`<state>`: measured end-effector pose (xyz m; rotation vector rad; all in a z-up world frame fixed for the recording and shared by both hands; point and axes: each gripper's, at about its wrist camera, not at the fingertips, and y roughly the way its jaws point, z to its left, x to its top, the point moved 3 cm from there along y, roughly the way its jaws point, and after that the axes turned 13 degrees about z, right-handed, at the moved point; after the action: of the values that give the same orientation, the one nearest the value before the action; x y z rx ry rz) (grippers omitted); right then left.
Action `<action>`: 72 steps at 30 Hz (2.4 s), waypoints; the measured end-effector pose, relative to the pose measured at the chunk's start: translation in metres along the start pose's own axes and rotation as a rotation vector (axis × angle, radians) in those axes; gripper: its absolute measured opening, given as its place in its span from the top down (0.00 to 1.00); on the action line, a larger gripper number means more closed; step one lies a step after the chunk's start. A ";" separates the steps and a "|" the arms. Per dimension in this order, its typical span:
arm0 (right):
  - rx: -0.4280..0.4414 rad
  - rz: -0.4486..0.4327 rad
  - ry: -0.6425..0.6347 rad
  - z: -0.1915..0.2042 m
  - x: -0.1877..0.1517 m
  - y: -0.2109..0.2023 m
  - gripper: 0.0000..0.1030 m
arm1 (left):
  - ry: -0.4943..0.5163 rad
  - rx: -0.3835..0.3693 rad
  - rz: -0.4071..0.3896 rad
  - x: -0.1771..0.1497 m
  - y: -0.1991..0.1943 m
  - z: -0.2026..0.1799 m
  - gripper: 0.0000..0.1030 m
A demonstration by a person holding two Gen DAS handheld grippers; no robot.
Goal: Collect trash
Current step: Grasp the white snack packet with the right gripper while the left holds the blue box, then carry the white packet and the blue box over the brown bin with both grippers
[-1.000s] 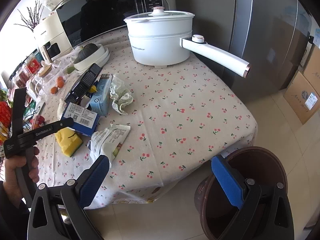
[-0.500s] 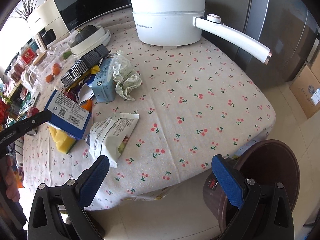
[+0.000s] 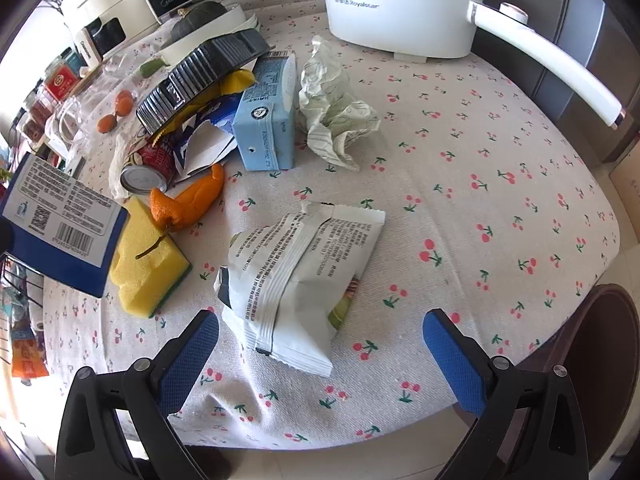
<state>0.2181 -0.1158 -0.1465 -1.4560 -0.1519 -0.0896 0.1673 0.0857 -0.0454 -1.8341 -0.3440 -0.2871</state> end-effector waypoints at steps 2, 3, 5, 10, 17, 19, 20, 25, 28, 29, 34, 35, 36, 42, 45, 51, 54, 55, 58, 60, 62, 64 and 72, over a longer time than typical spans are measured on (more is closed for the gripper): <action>-0.011 0.005 -0.006 0.005 0.002 0.006 0.01 | -0.008 0.005 -0.001 -0.001 -0.002 0.006 0.73; -0.017 0.005 -0.008 0.008 0.003 0.009 0.01 | -0.011 0.010 -0.001 -0.002 -0.002 0.009 0.73; -0.042 -0.004 -0.010 0.011 0.007 0.014 0.01 | -0.014 0.017 -0.001 -0.004 -0.003 0.013 0.73; -0.103 -0.035 -0.037 0.017 0.009 0.016 0.10 | -0.019 0.030 0.002 -0.008 -0.004 0.019 0.73; -0.009 -0.044 -0.058 0.014 0.008 0.004 0.64 | -0.013 0.028 0.003 -0.010 -0.005 0.015 0.73; 0.016 -0.037 -0.060 0.013 0.007 0.002 0.85 | -0.007 0.027 0.002 -0.011 -0.005 0.012 0.73; 0.023 -0.036 -0.059 0.010 0.006 0.000 0.88 | -0.004 0.027 0.001 -0.011 -0.005 0.010 0.73; 0.121 -0.052 -0.025 -0.012 -0.004 -0.017 0.92 | 0.002 0.020 0.004 -0.013 -0.004 0.002 0.73; 0.130 -0.077 -0.016 -0.022 -0.007 -0.030 0.93 | 0.018 0.017 0.005 -0.013 -0.003 -0.006 0.73; 0.132 -0.084 -0.014 -0.026 -0.009 -0.035 0.93 | 0.024 0.017 0.005 -0.013 -0.003 -0.009 0.73; 0.118 -0.116 -0.015 -0.047 -0.022 -0.055 0.93 | 0.048 -0.013 0.010 -0.012 0.001 -0.029 0.73; 0.112 -0.120 -0.012 -0.051 -0.023 -0.057 0.93 | 0.055 -0.015 0.008 -0.012 0.002 -0.034 0.73; 0.107 -0.124 -0.009 -0.056 -0.025 -0.059 0.93 | 0.061 -0.018 0.007 -0.012 0.003 -0.038 0.73; 0.123 -0.111 0.060 -0.085 -0.028 -0.057 0.54 | 0.081 -0.008 0.006 -0.012 0.008 -0.055 0.73; 0.118 -0.107 0.099 -0.088 -0.021 -0.049 0.33 | 0.062 -0.001 0.006 -0.009 0.010 -0.051 0.73; 0.126 -0.067 0.088 -0.065 0.003 -0.021 0.32 | 0.027 0.015 0.000 -0.008 0.008 -0.037 0.73; 0.121 -0.062 0.128 -0.061 0.014 -0.008 0.32 | 0.017 0.020 -0.002 -0.009 0.007 -0.031 0.73; 0.119 -0.062 0.145 -0.062 0.018 -0.004 0.32 | 0.015 0.020 -0.003 -0.009 0.007 -0.030 0.73; 0.089 -0.077 0.174 -0.063 0.024 0.003 0.34 | 0.014 0.025 0.000 -0.010 0.007 -0.029 0.73; 0.046 -0.096 0.151 -0.061 0.026 0.004 0.47 | 0.017 0.029 0.002 -0.010 0.008 -0.029 0.73; 0.042 -0.100 0.125 -0.060 0.025 0.003 0.55 | 0.023 0.030 0.003 -0.010 0.008 -0.031 0.73; 0.039 -0.107 0.097 -0.058 0.023 -0.002 0.63 | 0.027 0.028 0.001 -0.010 0.008 -0.034 0.73; 0.059 -0.144 0.068 -0.070 0.002 -0.041 0.71 | 0.069 -0.002 -0.005 -0.014 0.007 -0.056 0.73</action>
<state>0.2174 -0.1901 -0.1136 -1.3805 -0.2018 -0.2501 0.1559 0.0287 -0.0404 -1.8209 -0.3010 -0.3534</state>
